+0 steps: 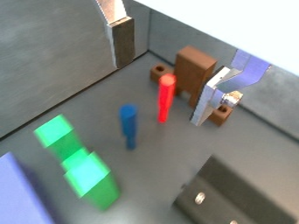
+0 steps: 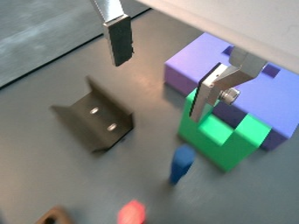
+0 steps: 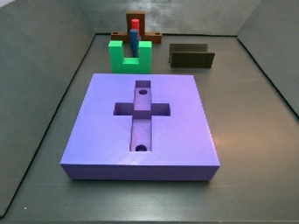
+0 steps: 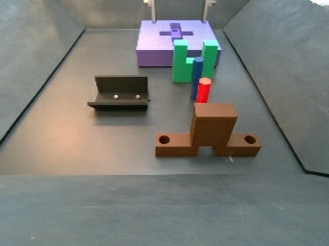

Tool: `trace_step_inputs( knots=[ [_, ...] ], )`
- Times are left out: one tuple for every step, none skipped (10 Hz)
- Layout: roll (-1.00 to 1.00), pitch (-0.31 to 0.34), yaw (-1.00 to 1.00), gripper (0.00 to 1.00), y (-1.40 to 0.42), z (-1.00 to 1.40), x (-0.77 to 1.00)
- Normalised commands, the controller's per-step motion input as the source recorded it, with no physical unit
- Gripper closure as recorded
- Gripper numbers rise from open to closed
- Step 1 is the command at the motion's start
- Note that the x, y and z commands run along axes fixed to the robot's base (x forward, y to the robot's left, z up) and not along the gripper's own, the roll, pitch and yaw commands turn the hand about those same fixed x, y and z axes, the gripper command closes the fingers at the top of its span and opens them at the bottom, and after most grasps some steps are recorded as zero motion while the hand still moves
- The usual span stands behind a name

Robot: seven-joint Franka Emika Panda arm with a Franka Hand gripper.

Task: Pick up the green object. Move up. Move to above the board. Insert the green object.
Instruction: Pick up the green object.

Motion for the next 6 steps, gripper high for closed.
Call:
trace_step_inputs(
  knots=[
    [0.0, 0.0, 0.04, 0.0, -1.0, -0.31, 0.02],
    [0.0, -0.043, 0.16, 0.0, -0.96, -0.51, 0.0],
    [0.0, -0.111, 0.09, 0.0, -0.69, -0.57, 0.0],
    [-0.04, -0.159, 0.05, 0.0, -0.33, -0.52, 0.0],
    [-0.01, -0.137, 0.0, 0.0, -0.11, -0.45, 0.0],
    [0.0, -0.094, -0.03, 0.0, 0.0, -0.37, 0.0]
  ],
)
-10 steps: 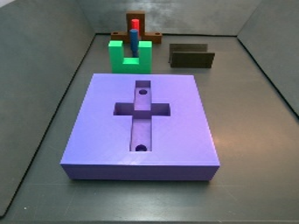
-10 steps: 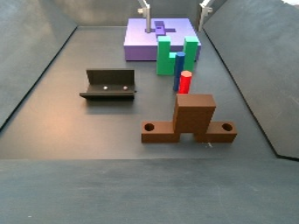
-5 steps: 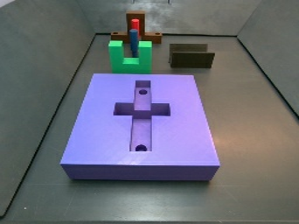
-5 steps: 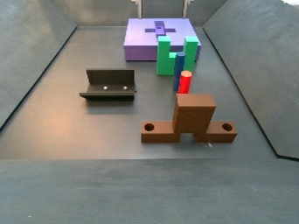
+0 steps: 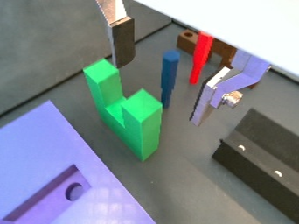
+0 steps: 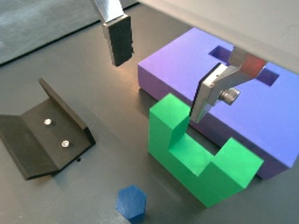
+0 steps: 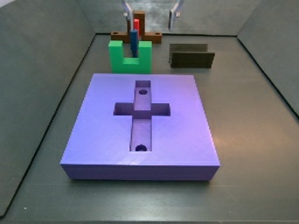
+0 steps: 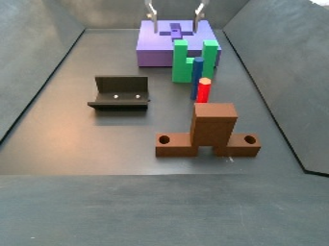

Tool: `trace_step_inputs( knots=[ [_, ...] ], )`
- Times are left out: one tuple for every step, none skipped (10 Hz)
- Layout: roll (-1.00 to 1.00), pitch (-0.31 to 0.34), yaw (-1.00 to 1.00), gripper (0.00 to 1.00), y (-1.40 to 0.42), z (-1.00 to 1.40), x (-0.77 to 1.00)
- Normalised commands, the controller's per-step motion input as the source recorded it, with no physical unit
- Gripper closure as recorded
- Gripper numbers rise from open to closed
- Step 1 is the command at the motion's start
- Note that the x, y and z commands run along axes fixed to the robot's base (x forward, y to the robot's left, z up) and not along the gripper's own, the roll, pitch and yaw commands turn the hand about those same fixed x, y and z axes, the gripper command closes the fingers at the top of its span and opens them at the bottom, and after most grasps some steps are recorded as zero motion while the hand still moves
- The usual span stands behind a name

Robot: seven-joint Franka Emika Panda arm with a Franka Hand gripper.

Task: Pick up the green object. Move up. Move to above the board. Insert the green object.
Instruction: Pick up the green object.

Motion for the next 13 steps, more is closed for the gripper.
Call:
trace_step_inputs(
  knots=[
    [0.14, -0.044, 0.0, 0.0, 0.0, -0.27, -0.01],
    [0.09, -0.05, 0.0, 0.0, -0.04, -0.24, -0.11],
    [0.12, -0.027, 0.0, 0.0, -0.09, -0.25, -0.07],
    [0.02, -0.004, 0.0, 0.0, 0.0, -0.14, 0.0],
    [0.02, -0.003, 0.0, 0.0, 0.0, -0.26, 0.0],
    [0.0, -0.011, 0.0, 0.0, -0.04, -0.16, 0.0],
    [0.0, -0.05, 0.0, 0.0, -0.13, -0.25, 0.0],
    [0.0, -0.031, 0.0, 0.0, -0.06, -0.25, 0.0],
    [0.0, -0.037, 0.0, 0.0, -0.04, -0.24, 0.0],
    [0.02, -0.017, 0.0, 0.0, 0.0, -0.21, 0.0],
    [0.06, -0.019, 0.0, 0.0, 0.0, -0.22, -0.02],
    [0.05, -0.01, 0.0, 0.0, 0.0, -0.2, -0.02],
    [0.04, -0.007, 0.0, 0.0, 0.0, -0.18, -0.01]
  ],
)
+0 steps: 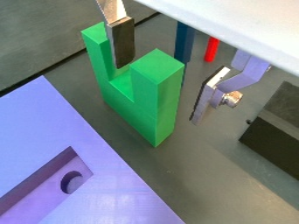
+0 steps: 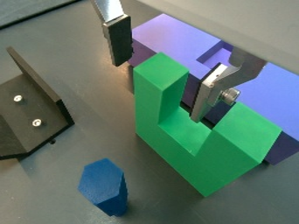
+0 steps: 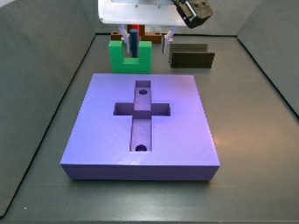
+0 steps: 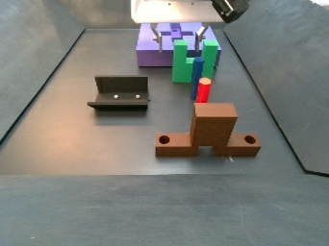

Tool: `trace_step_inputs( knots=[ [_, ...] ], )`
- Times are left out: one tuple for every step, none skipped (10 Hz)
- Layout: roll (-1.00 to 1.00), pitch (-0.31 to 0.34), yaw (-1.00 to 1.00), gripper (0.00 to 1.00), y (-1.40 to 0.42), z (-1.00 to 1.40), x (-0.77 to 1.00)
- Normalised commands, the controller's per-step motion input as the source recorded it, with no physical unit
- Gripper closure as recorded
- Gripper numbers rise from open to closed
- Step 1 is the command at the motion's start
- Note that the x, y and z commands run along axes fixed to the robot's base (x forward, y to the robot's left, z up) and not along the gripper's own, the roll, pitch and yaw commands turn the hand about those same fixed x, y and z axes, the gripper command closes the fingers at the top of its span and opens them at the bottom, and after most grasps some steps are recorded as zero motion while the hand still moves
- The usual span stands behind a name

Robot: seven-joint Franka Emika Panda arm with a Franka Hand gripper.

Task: Pick up the green object. Move up. Move to above the board. Insert the green object.
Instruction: Pick up the green object.

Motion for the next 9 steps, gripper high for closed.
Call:
trace_step_inputs(
  knots=[
    [0.05, 0.0, 0.0, 0.0, 0.0, -0.16, 0.0],
    [0.1, 0.0, -0.05, 0.0, 0.0, -0.17, -0.01],
    [0.13, 0.0, -0.1, 0.0, 0.0, -0.16, -0.02],
    [0.13, 0.006, -0.09, 0.0, 0.0, -0.11, 0.0],
    [0.1, 0.014, -0.07, 0.0, 0.0, -0.07, 0.0],
    [0.0, 0.0, 0.0, 0.0, 0.0, 0.0, 0.0],
    [0.0, 0.0, 0.0, 1.0, 0.0, 0.0, 0.0],
    [0.0, 0.0, 0.0, 1.0, 0.0, 0.0, 0.0],
    [0.0, 0.0, 0.0, 1.0, 0.0, 0.0, 0.0]
  ],
)
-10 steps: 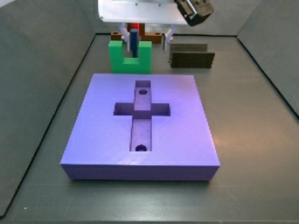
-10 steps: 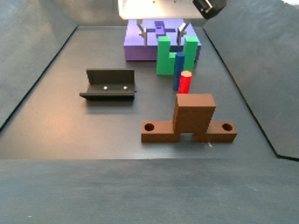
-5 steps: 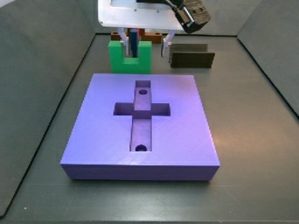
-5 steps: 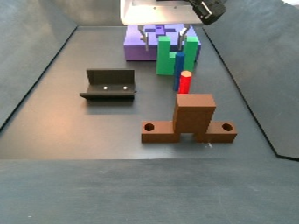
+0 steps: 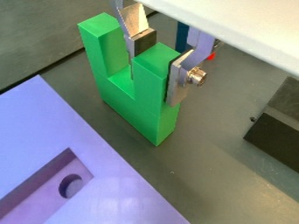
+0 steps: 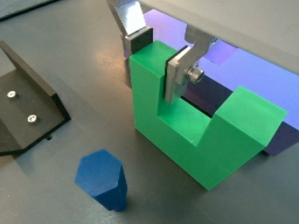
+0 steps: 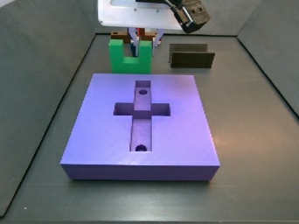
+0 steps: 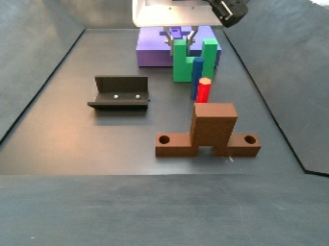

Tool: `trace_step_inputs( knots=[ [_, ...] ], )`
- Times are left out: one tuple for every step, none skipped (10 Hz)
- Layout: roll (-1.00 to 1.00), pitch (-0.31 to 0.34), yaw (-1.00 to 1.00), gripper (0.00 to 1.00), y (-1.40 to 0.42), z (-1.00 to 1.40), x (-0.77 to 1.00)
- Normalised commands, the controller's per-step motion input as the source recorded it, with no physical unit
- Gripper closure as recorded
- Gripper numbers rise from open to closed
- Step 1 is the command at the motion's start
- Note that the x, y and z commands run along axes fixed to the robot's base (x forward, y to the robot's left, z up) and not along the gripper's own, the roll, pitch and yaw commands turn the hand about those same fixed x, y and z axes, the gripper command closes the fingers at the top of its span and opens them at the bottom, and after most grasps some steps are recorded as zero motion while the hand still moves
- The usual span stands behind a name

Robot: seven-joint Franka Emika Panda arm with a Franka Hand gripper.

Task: Pick up the green object. Move up. Move to above the board. Insert the green object.
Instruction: Pick up the green object, then move up.

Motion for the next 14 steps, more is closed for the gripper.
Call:
trace_step_inputs(
  knots=[
    [0.0, 0.0, 0.0, 1.0, 0.0, 0.0, 0.0],
    [0.0, 0.0, 0.0, 1.0, 0.0, 0.0, 0.0],
    [0.0, 0.0, 0.0, 1.0, 0.0, 0.0, 0.0],
    [0.0, 0.0, 0.0, 1.0, 0.0, 0.0, 0.0],
    [0.0, 0.0, 0.0, 1.0, 0.0, 0.0, 0.0],
    [0.0, 0.0, 0.0, 1.0, 0.0, 0.0, 0.0],
    [0.0, 0.0, 0.0, 1.0, 0.0, 0.0, 0.0],
    [0.0, 0.0, 0.0, 1.0, 0.0, 0.0, 0.0],
    [0.0, 0.0, 0.0, 1.0, 0.0, 0.0, 0.0],
    [0.0, 0.0, 0.0, 1.0, 0.0, 0.0, 0.0],
    [0.0, 0.0, 0.0, 1.0, 0.0, 0.0, 0.0],
    [0.0, 0.0, 0.0, 1.0, 0.0, 0.0, 0.0],
    [0.0, 0.0, 0.0, 1.0, 0.0, 0.0, 0.0],
    [0.0, 0.0, 0.0, 1.0, 0.0, 0.83, 0.0]
  ],
)
